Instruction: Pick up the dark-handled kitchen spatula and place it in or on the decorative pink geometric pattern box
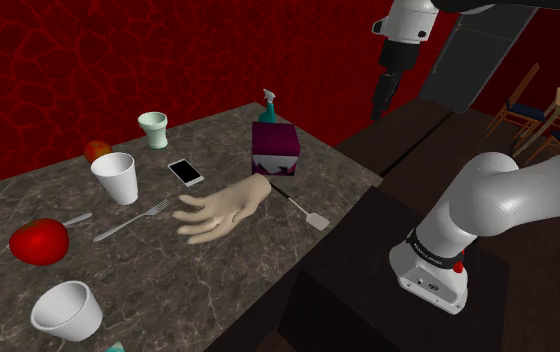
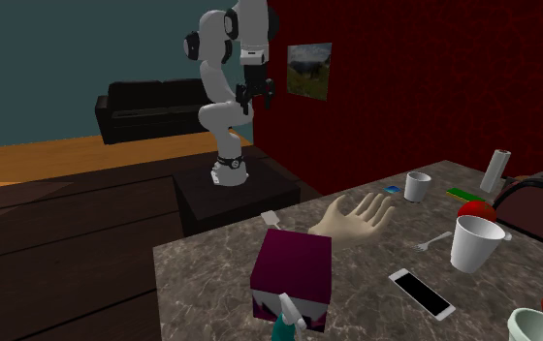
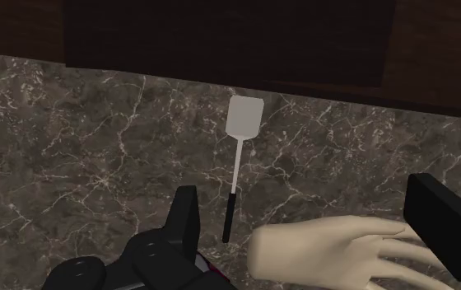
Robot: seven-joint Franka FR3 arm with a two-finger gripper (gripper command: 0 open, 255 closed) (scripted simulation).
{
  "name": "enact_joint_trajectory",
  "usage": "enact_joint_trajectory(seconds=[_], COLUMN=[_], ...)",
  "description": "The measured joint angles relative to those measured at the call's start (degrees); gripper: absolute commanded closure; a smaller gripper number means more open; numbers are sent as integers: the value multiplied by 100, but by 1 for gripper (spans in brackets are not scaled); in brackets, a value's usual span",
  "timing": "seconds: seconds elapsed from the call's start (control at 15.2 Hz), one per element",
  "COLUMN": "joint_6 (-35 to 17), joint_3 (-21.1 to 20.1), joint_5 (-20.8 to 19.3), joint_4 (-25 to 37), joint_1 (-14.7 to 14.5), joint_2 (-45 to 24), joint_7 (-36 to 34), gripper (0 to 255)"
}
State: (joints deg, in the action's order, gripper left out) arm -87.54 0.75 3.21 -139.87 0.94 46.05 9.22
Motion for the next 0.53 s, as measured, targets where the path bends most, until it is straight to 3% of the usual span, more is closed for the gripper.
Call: enact_joint_trajectory(seconds=[0.2,0.53], joint_6=[-266,-1399], joint_3=[-26,-206], joint_5=[8,106], joint_4=[-233,-1012], joint_1=[12,11], joint_2=[0,-208], joint_7=[-37,-257], gripper=[0,0])
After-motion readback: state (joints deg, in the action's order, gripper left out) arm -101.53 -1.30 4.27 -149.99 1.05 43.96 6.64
